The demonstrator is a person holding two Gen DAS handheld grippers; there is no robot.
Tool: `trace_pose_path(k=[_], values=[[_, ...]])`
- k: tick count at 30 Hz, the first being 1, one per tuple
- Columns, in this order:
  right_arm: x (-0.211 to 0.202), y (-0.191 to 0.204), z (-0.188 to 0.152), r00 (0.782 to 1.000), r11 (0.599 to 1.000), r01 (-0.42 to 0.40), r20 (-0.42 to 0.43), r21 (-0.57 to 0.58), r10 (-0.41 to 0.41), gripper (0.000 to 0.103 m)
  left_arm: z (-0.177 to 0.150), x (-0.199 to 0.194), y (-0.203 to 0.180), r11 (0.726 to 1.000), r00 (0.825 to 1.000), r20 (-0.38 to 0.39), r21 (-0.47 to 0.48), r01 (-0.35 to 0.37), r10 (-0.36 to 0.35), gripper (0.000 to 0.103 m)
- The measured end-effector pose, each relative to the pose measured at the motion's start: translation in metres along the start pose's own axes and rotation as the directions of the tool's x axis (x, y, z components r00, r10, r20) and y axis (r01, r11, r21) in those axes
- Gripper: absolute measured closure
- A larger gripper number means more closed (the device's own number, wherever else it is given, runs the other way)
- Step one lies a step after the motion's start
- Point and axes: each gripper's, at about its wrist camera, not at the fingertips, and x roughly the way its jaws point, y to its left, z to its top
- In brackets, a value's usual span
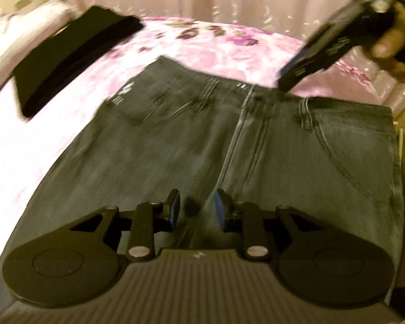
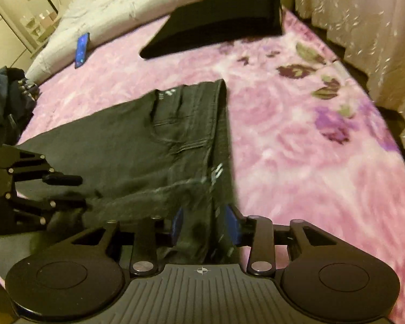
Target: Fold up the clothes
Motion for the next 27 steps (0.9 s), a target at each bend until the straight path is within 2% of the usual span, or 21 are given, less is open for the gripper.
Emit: trace_pose_path(k=[5, 8, 11, 13, 14, 17, 22, 27], values=[[-0.003, 0.024, -0.043, 0.996, 1.0, 0.014, -0.084, 0.01, -0.013, 0.065, -0.056, -0.039, 0.0, 0.993, 0.993, -0.101, -0.096, -0.072, 0.062, 0.075], [-0.005, 0.038, -0.068, 0.991, 1.0, 0.023, -0.134, 0.015, -0.021, 0.065, -0.097, -0.044, -0.004, 0.983, 0.976, -0.202, -0.149, -0.112, 0.081, 0.074], [-0.01, 0.058, -0.07, 0.986, 0.996, 0.06, -0.151, -0.064, -0.069, 0.062, -0.135, -0.052, -0.006, 0.966, 0.957, -0.274, -0.205, -0.156, 0.096, 0.072], [-0.015, 0.073, -0.068, 0.984, 0.988, 0.084, -0.147, -0.131, -0.103, 0.043, -0.152, -0.065, -0.006, 0.954, 0.946, -0.299, -0.227, -0.198, 0.126, 0.071], [-0.019, 0.084, -0.065, 0.985, 0.982, 0.088, -0.13, -0.165, -0.11, 0.03, -0.161, -0.073, -0.005, 0.945, 0.94, -0.312, -0.241, -0.219, 0.138, 0.071], [-0.023, 0.121, -0.062, 0.987, 0.964, 0.054, -0.133, -0.262, -0.092, 0.028, -0.188, -0.101, -0.006, 0.92, 0.926, -0.337, -0.283, -0.272, 0.17, 0.07], [-0.014, 0.18, -0.067, 0.976, 0.95, 0.027, -0.195, -0.311, -0.092, 0.028, -0.234, -0.147, -0.011, 0.896, 0.892, -0.411, -0.3, -0.328, 0.188, 0.07], [-0.003, 0.236, -0.08, 0.954, 0.944, 0.033, -0.27, -0.328, -0.127, 0.028, -0.282, -0.192, -0.009, 0.866, 0.884, -0.429, -0.352, -0.355, 0.188, 0.062]])
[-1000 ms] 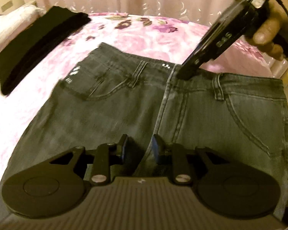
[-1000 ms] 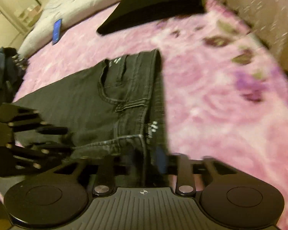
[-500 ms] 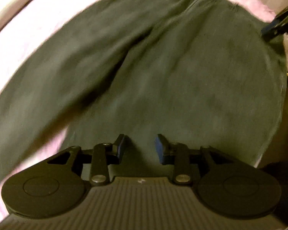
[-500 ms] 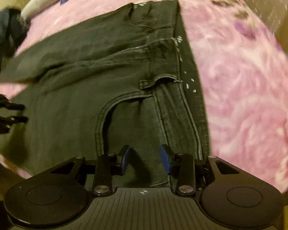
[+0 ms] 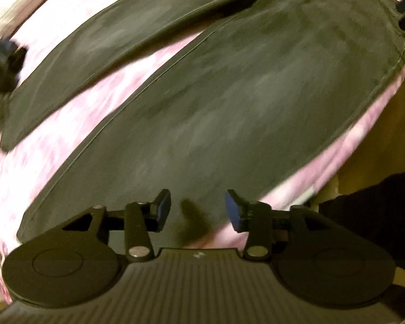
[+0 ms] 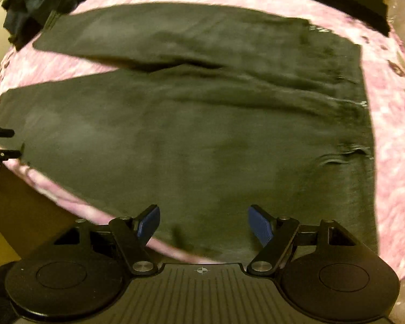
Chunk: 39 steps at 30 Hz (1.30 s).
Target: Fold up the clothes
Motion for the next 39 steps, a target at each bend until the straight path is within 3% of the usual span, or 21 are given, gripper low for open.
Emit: trace_pose_path(k=[11, 18, 25, 32, 36, 39], values=[[-0.004, 0.111, 0.024, 0.999, 0.999, 0.022, -0.039, -0.032, -0.023, 0.027, -0.057, -0.03, 0.058, 0.996, 0.998, 0.049, -0.086, 0.035, -0.031, 0.056], [0.001, 0.148, 0.032, 0.999, 0.997, 0.035, -0.03, -0.07, -0.037, 0.026, -0.082, -0.041, 0.089, 0.995, 0.997, 0.08, -0.096, 0.031, -0.023, 0.055], [-0.001, 0.14, 0.017, 0.996, 0.984, 0.091, 0.0, -0.15, -0.092, 0.026, -0.107, -0.036, 0.094, 0.998, 0.996, 0.08, -0.056, -0.026, 0.031, 0.051], [0.0, 0.112, -0.015, 0.989, 0.94, 0.15, 0.032, -0.308, -0.147, 0.026, -0.14, -0.02, 0.085, 0.986, 0.986, 0.071, 0.053, -0.157, 0.153, 0.049], [-0.008, 0.087, -0.017, 0.989, 0.947, 0.146, 0.027, -0.285, -0.145, 0.026, -0.131, -0.021, 0.094, 0.988, 0.986, 0.079, 0.043, -0.151, 0.147, 0.049], [-0.014, 0.069, -0.003, 0.986, 0.954, 0.166, 0.035, -0.249, -0.162, 0.026, -0.107, -0.023, 0.11, 0.987, 0.985, 0.105, 0.059, -0.147, 0.14, 0.049]])
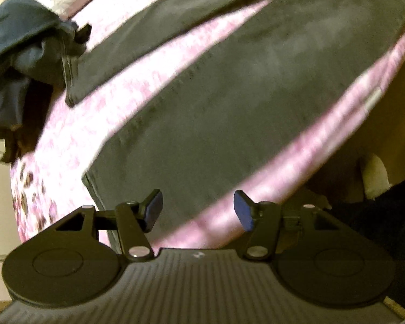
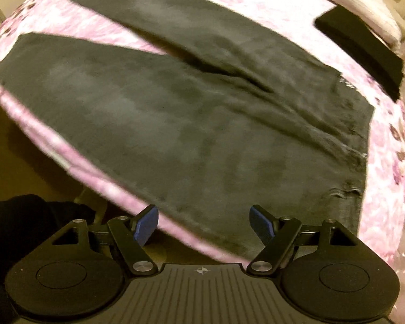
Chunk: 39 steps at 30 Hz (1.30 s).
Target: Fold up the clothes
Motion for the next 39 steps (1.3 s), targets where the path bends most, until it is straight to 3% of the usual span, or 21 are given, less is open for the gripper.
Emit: trace_pose_path(k=[6, 11, 19, 26, 29, 35, 37, 39], values=[[0.005, -0.048, 0.046, 0.998, 0.999, 0.024, 0.049, 0.031, -0.025, 0.026, 0.088, 0.028, 0.053, 0.989, 0.995, 0.101, 0.148, 0.006, -0.022, 0.049], [0.016, -0.095, 0.094, 0.997, 0.999, 0.016, 0.077, 0.032, -0.019, 0.026, 0.171, 0.065, 0.105, 0.971, 0.99, 0.128, 0.236, 0.034, -0.066, 0.049], [0.074, -0.185, 0.156, 0.995, 0.993, -0.047, 0.077, -0.11, 0.055, 0.026, 0.272, 0.156, 0.166, 0.964, 0.988, 0.07, 0.24, 0.117, -0.137, 0.049], [0.122, -0.248, 0.202, 0.997, 0.981, -0.044, 0.055, -0.188, 0.055, 0.026, 0.314, 0.239, 0.2, 0.924, 0.982, -0.059, 0.333, 0.189, -0.18, 0.049], [0.137, -0.265, 0.219, 0.998, 0.976, -0.038, 0.044, -0.214, 0.049, 0.026, 0.32, 0.261, 0.219, 0.899, 0.966, -0.139, 0.355, 0.255, -0.22, 0.049], [0.156, -0.285, 0.234, 0.998, 0.968, -0.067, -0.012, -0.243, 0.066, 0.026, 0.334, 0.291, 0.247, 0.836, 0.886, -0.28, 0.315, 0.448, -0.37, 0.048], [0.159, -0.293, 0.237, 0.997, 0.965, -0.079, -0.035, -0.249, 0.072, 0.026, 0.337, 0.292, 0.249, 0.812, 0.868, -0.307, 0.331, 0.481, -0.389, 0.059], [0.162, -0.303, 0.237, 0.996, 0.962, -0.085, -0.056, -0.259, 0.073, 0.026, 0.337, 0.289, 0.249, 0.791, 0.867, -0.318, 0.37, 0.487, -0.385, 0.077]])
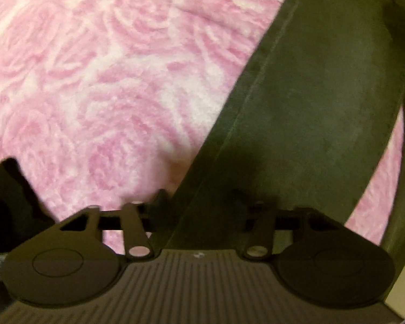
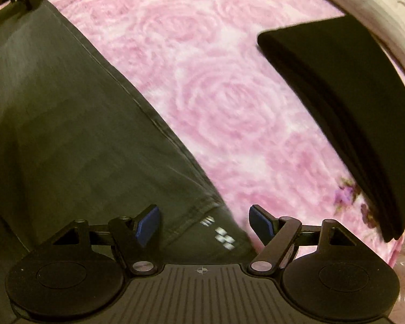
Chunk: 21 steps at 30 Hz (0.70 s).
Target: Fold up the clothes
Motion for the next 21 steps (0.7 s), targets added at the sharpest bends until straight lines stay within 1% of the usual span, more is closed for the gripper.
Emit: trace_pose_path(k=[3, 5, 7, 8, 10, 11, 12, 13, 14, 17, 19, 21], values=[[0.006, -0.022, -0.001, 0.999, 1.0, -0.026, -0.035, 0.001, 0.026, 0.026, -0.003, -0.002, -0.001, 1.0, 1.0, -0.007, 0.015, -0.003, 0.004, 0.088], [0.015, -0.032, 0.0, 0.994, 0.997, -0.075, -0.079, 0.003, 0.075, 0.026, -0.005, -0.002, -0.003, 1.0, 1.0, -0.007, 0.023, -0.019, 0.019, 0.089], [0.028, -0.04, 0.001, 0.983, 0.992, -0.128, -0.131, 0.003, 0.127, 0.027, -0.006, -0.002, -0.009, 0.998, 0.999, -0.01, 0.04, -0.046, 0.047, 0.09], [0.034, -0.043, 0.001, 0.976, 0.989, -0.15, -0.157, 0.002, 0.149, 0.041, -0.008, -0.002, -0.013, 0.997, 0.998, -0.01, 0.053, -0.065, 0.065, 0.093], [0.042, -0.048, 0.001, 0.968, 0.983, -0.179, -0.171, 0.028, 0.181, 0.041, -0.011, -0.004, -0.024, 0.992, 0.994, -0.007, 0.075, -0.106, 0.107, 0.097], [0.042, -0.049, 0.001, 0.966, 0.981, -0.188, -0.173, 0.039, 0.192, 0.048, -0.014, -0.005, -0.029, 0.988, 0.992, -0.001, 0.08, -0.128, 0.129, 0.099], [0.041, -0.05, 0.001, 0.964, 0.98, -0.195, -0.175, 0.043, 0.199, 0.064, -0.016, -0.007, -0.035, 0.985, 0.989, 0.005, 0.085, -0.151, 0.151, 0.099], [0.038, -0.051, 0.001, 0.964, 0.98, -0.196, -0.177, 0.046, 0.201, 0.072, -0.019, -0.009, -0.04, 0.982, 0.985, 0.013, 0.083, -0.17, 0.17, 0.1], [0.033, -0.05, 0.0, 0.965, 0.98, -0.194, -0.172, 0.046, 0.199, 0.087, -0.023, -0.013, -0.045, 0.979, 0.982, 0.024, 0.075, -0.189, 0.188, 0.1], [0.008, -0.039, -0.006, 0.978, 0.986, -0.166, -0.126, 0.032, 0.169, 0.09, -0.033, -0.03, -0.059, 0.969, 0.969, 0.054, 0.035, -0.244, 0.242, 0.1], [-0.023, -0.012, -0.022, 0.994, 0.996, -0.09, -0.063, 0.004, 0.09, 0.091, -0.034, -0.047, -0.075, 0.96, 0.959, 0.072, 0.024, -0.278, 0.275, 0.1], [-0.058, 0.02, -0.043, 1.0, 1.0, 0.001, 0.01, -0.017, -0.001, 0.091, -0.028, -0.072, -0.088, 0.95, 0.947, 0.092, 0.014, -0.311, 0.309, 0.1]])
